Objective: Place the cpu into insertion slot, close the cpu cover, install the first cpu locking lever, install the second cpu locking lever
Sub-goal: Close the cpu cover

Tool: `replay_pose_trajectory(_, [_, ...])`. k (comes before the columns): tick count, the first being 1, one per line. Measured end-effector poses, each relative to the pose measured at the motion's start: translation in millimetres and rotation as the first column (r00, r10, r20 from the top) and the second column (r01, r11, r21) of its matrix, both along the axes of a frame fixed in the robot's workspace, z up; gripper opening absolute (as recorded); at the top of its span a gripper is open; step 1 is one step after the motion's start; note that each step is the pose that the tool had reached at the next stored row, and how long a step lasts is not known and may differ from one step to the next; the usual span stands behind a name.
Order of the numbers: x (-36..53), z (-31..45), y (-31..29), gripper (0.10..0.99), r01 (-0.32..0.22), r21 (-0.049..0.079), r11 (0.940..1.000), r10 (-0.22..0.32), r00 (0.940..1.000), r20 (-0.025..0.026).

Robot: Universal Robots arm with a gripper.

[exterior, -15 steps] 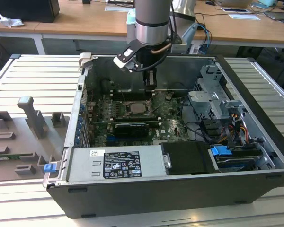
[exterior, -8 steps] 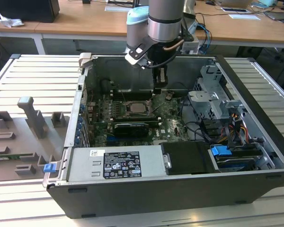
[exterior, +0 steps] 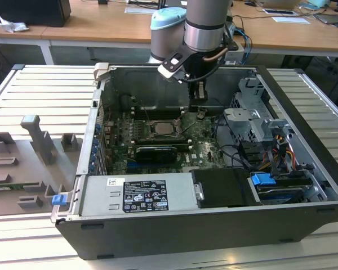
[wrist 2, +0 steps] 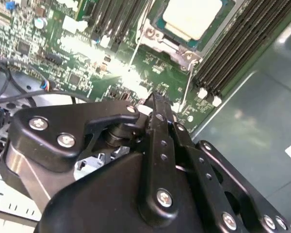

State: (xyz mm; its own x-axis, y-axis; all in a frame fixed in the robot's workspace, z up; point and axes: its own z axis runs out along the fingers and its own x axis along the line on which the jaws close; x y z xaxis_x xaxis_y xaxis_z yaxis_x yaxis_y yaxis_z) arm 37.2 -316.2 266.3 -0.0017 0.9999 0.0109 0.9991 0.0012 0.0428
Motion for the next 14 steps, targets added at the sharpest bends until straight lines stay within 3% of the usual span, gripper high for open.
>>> replay_pose_trajectory(1, [4.7, -0.7, -0.1, 0.106, -0.006, 0.0, 1.0, 0.006, 1.0, -0.0028])
replay_pose_trajectory(5, [12.8, -2.5, 0.0, 0.106, -0.012, 0.0, 0.9999, 0.012, 0.9999, -0.0061])
replay_pose_trajectory(9, [20.7, -5.4, 0.1, 0.106, -0.013, 0.0, 0.9999, 0.013, 0.9998, -0.0148])
replay_pose_trajectory(10, [21.9, -9.1, 0.1, 0.106, -0.014, 0.0, 0.9999, 0.014, 0.9997, -0.0181])
replay_pose_trajectory(12, [21.7, -14.7, 0.1, 0.106, -0.015, 0.0, 0.9999, 0.015, 0.9996, -0.0217])
replay_pose_trajectory(14, [15.9, -15.1, 0.1, 0.106, -0.016, 0.0, 0.9999, 0.016, 0.9996, -0.0217])
